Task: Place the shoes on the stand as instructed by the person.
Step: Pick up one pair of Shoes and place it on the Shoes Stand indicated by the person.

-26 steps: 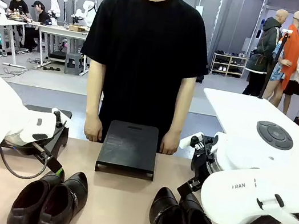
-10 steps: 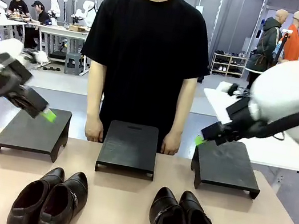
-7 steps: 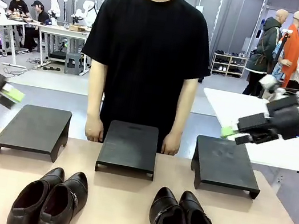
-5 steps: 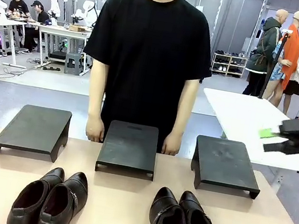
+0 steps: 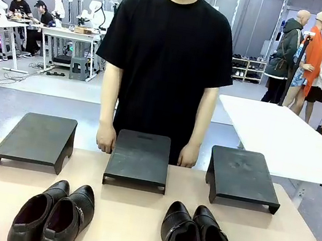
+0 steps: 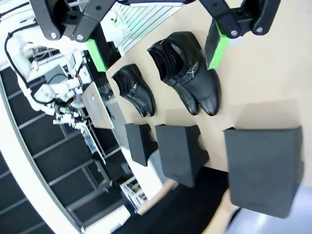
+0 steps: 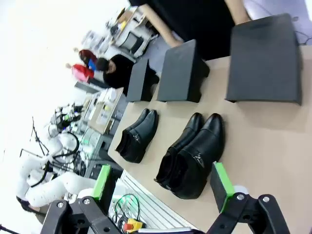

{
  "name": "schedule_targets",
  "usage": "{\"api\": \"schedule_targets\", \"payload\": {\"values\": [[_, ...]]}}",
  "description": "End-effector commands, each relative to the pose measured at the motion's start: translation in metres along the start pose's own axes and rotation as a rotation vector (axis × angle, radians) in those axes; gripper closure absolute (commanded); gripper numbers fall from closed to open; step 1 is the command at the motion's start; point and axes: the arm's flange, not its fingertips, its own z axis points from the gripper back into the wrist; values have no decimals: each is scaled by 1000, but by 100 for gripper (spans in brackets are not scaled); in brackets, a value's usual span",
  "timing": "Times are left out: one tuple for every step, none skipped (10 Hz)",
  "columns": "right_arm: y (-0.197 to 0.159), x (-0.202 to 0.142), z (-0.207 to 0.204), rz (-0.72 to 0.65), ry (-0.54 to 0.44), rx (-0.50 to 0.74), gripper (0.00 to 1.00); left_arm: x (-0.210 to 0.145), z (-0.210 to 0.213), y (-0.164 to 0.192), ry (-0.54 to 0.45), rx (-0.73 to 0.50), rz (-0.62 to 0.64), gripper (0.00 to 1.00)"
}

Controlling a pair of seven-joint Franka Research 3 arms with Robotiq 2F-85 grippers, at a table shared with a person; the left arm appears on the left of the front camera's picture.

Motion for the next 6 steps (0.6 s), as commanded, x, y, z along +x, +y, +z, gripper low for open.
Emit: {"api": "schedule_targets", "payload": {"values": [[-8,-7,8,-9,-58,3,0,-4,19,-4,-60,9,-4,0],[-7,-9,13,-3,-73,2,0,-4,26,-7,-69,24,-6,0],[-7,-9,13,-8,-63,-6,0,-6,26,-10,-69,34,0,0],[-7,-8,11,-8,-58,-15,0,-5,22,-12,-75,43,10,0],[-7,-6,9,-10,-58,-23,0,-4,21,-10,-94,62,28,0],[-8,-9,20,-37,-59,-22,0,-7,33,-4,-68,53,15,0]]}}
